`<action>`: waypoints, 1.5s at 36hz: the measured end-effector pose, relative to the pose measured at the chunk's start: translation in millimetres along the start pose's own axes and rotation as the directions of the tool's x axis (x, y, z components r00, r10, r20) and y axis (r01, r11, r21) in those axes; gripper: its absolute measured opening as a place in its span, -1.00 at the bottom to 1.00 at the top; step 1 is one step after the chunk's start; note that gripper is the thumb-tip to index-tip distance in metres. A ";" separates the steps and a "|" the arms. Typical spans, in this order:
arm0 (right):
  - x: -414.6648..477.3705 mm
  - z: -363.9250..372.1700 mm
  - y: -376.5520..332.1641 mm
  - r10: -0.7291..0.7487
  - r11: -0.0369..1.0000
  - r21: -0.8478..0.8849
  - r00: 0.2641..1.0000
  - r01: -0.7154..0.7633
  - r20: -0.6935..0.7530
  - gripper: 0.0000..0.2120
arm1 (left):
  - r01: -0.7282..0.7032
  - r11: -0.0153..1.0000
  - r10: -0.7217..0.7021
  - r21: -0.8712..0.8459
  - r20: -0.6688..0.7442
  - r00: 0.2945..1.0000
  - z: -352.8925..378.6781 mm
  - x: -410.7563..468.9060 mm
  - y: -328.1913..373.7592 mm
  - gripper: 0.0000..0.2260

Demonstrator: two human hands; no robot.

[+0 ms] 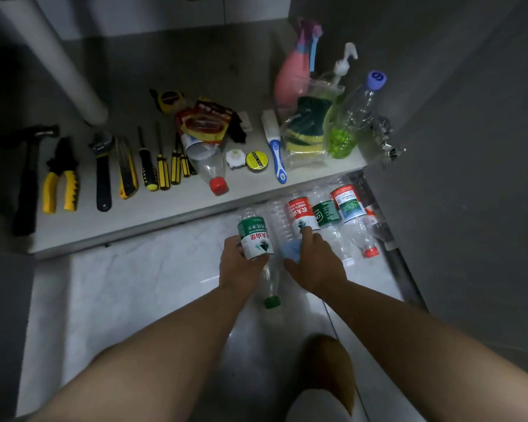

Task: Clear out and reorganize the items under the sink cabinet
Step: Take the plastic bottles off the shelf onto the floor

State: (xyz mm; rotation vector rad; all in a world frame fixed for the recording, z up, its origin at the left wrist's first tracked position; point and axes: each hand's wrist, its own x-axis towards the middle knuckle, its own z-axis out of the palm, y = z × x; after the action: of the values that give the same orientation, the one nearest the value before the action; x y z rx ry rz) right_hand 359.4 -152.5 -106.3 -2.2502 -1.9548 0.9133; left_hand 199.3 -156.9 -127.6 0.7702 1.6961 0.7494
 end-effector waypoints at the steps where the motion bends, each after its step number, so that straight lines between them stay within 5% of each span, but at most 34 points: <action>1: 1.8 2.7 -0.5 -0.002 1.000 -0.017 1.000 0.002 -0.009 -0.29 | -0.001 1.000 0.001 0.001 -0.005 1.000 1.2 2.3 -1.0 -0.48; 13: 11.7 17.1 -1.0 -0.042 0.999 -0.029 0.998 0.041 -0.040 -0.29 | -0.082 0.995 0.089 -0.057 0.135 0.987 0.9 15.8 -4.3 -0.40; 20: -0.8 22.3 11.8 -0.209 0.950 -0.248 0.977 0.189 -0.053 -0.41 | -0.146 0.988 0.134 0.059 0.170 0.976 -3.5 9.6 -10.6 -0.45; 27: -4.8 27.8 28.7 -0.264 0.879 -0.376 0.956 0.294 0.132 -0.21 | -0.205 0.927 0.150 0.314 0.191 0.970 -2.4 -0.4 -14.4 -0.44; 43: 5.4 -0.2 14.9 -0.230 0.908 -0.293 0.942 0.298 0.244 -0.21 | -0.256 0.825 0.055 0.504 0.380 0.923 -8.7 0.0 8.8 -0.29; 48: 4.3 -39.0 -12.9 -0.263 0.934 -0.168 0.925 0.315 0.274 -0.29 | -0.304 0.807 0.022 0.505 0.490 0.872 -39.2 3.2 52.7 -0.65; 54: 7.6 -90.8 -63.1 -0.329 0.888 -0.218 0.891 0.404 0.311 -0.43 | -0.393 0.706 0.105 0.589 0.462 0.881 -88.8 19.4 114.6 -0.79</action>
State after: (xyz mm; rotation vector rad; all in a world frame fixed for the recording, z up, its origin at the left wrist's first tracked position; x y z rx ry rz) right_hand 342.8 -100.4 -9.9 -1.8279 -2.6643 0.9819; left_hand 123.2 -82.5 -27.2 1.5834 1.4768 0.0927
